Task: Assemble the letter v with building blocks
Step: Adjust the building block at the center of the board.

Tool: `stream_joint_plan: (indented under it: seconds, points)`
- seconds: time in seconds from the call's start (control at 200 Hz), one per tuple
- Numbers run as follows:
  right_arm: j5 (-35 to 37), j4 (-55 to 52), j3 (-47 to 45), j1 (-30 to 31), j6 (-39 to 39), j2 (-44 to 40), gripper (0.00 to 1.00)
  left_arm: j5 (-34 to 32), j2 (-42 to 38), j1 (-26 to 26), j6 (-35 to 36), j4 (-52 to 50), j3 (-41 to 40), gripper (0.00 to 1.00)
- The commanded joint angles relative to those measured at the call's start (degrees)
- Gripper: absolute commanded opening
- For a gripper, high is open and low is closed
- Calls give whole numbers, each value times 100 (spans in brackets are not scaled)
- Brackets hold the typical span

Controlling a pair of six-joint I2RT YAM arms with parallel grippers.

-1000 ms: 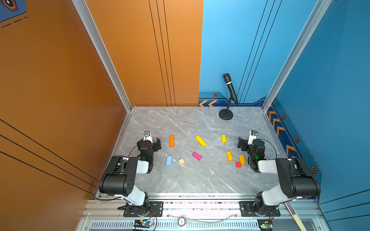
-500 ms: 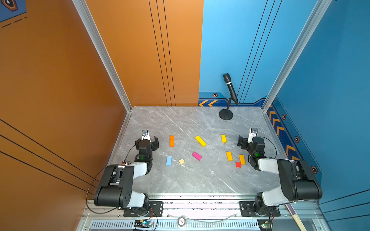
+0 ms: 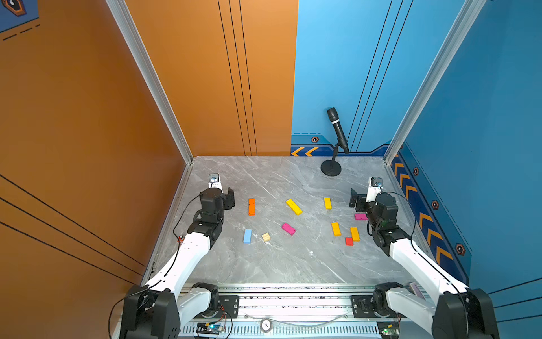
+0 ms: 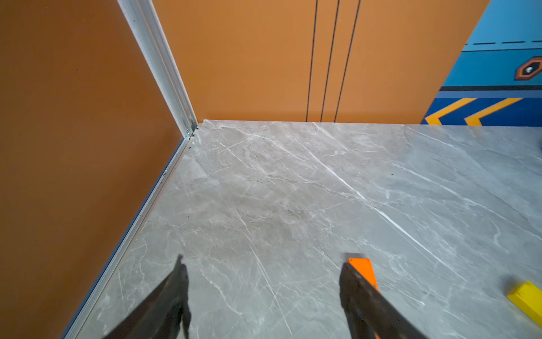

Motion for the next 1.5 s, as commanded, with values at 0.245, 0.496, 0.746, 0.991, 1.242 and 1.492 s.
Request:
stream_joint_plan:
  seconds: [0.245,0.496,0.746,0.991,1.242,1.492]
  points:
    - [273,-2638,1350,1324,272,-166,97,-165,951,-1107,-894,-3512,1836,76]
    - [3,-3117,2239,2139,648,550,93,136,2354,-1432,-1530,-4169,2757,78]
    - [-373,-3008,2551,2414,885,1015,92,-69,3965,-1334,-1627,-4911,3988,72]
    - [-573,-2681,2414,2447,1065,1146,92,501,4934,-945,-1836,-4963,4546,69]
    - [-544,-2668,2372,2444,1087,1191,92,750,5322,-861,-1787,-4921,4824,71]
    - [-580,-2604,2316,2449,1179,1215,92,819,5511,-904,-1791,-4813,4868,73]
